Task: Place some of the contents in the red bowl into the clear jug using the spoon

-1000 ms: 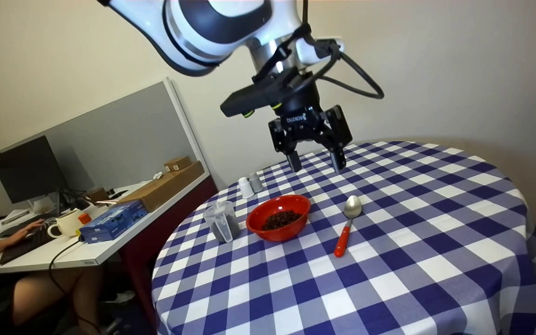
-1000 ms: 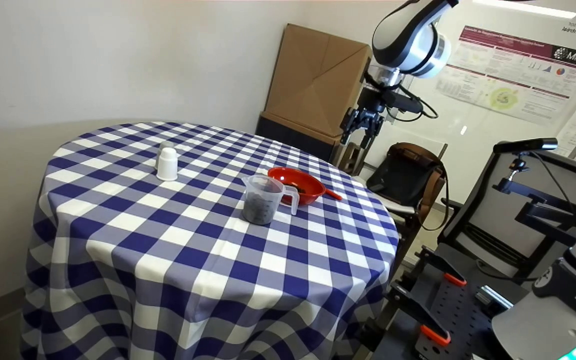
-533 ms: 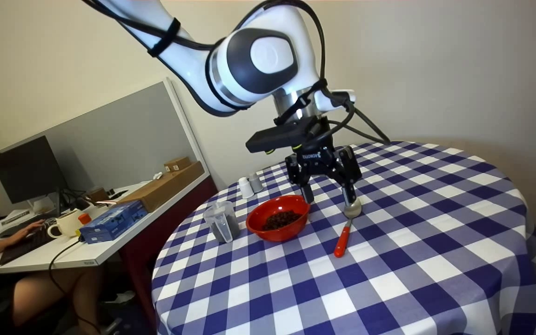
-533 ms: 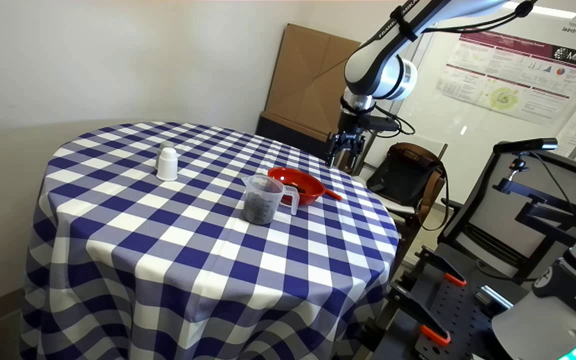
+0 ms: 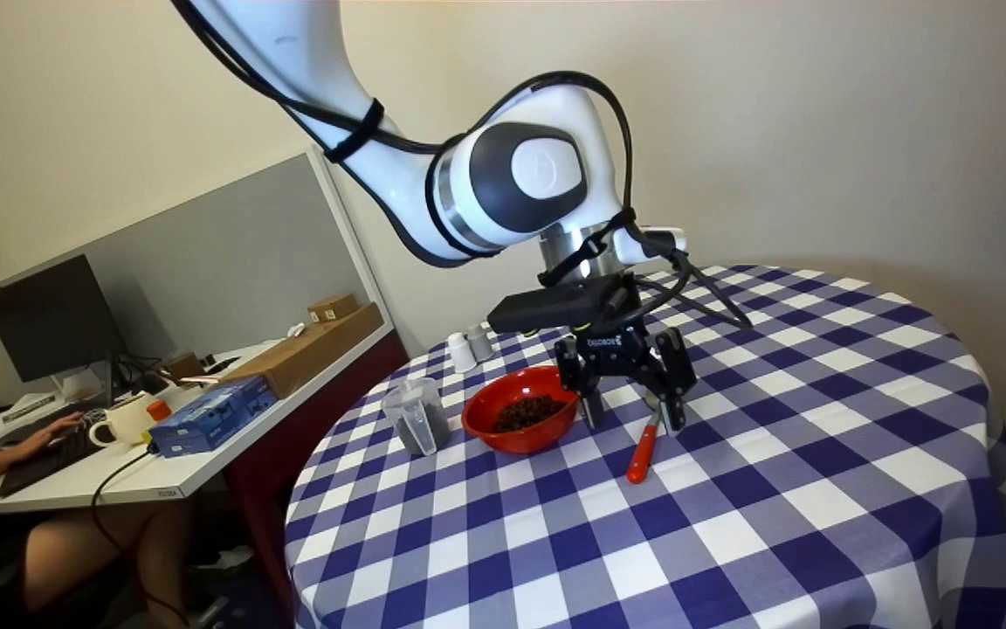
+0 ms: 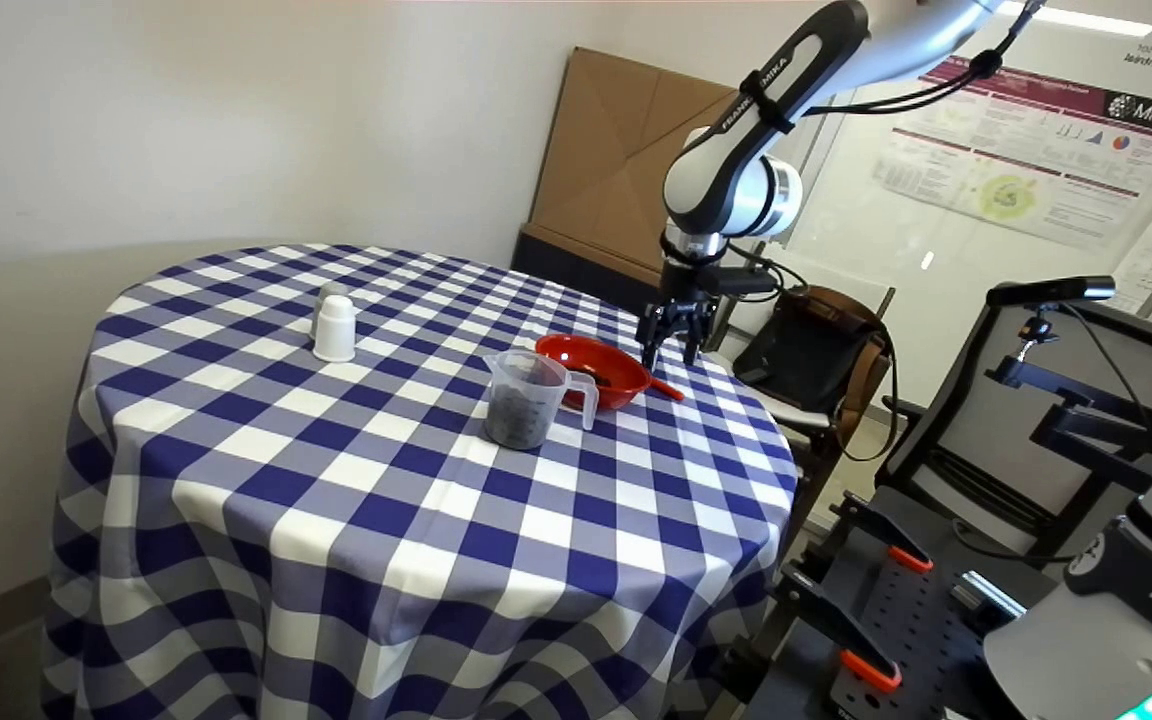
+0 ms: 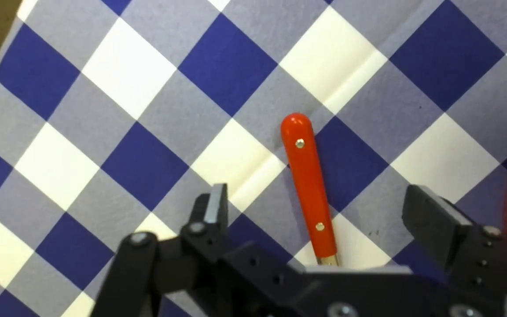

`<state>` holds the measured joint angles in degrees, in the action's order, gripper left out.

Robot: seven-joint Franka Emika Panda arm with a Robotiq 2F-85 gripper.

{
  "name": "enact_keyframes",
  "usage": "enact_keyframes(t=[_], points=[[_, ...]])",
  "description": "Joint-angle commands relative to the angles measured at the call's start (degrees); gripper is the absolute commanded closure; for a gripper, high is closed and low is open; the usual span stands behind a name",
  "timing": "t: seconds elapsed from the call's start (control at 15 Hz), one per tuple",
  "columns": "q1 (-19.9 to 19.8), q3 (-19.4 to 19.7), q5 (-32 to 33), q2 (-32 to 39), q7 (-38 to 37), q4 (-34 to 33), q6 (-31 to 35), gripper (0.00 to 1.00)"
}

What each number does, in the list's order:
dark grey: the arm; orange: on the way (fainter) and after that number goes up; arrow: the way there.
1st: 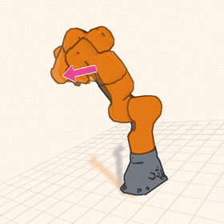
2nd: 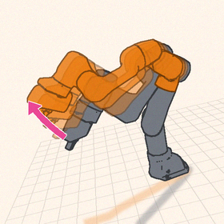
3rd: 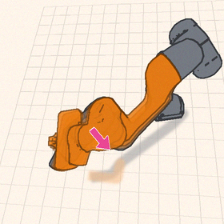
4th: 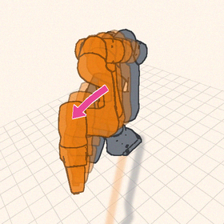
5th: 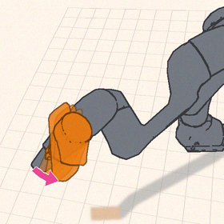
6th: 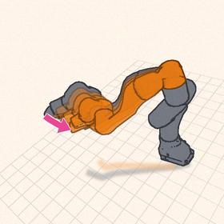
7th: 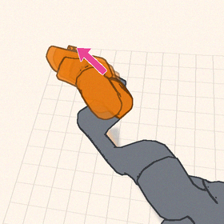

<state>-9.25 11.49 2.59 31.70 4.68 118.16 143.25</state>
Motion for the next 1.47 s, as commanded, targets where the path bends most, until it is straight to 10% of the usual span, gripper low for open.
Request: enact_keyframes(t=[0.0,0.27,0.33,1.0,1.4], points=[[-0.66,-0.44,1.21,2.43,-0.89,-1.49,0.46,0.0],[-0.73,-0.22,1.49,3.58,-0.82,-1.59,0.84,0.06],[-0.77,-0.15,1.52,3.76,-0.9,-1.53,1.03,0.27],[-0.76,-0.09,2.15,4.08,-0.91,-1.47,1.51,0.96],[-1.04,-0.63,1.82,3.25,-0.83,-1.21,2.26,0.95]])
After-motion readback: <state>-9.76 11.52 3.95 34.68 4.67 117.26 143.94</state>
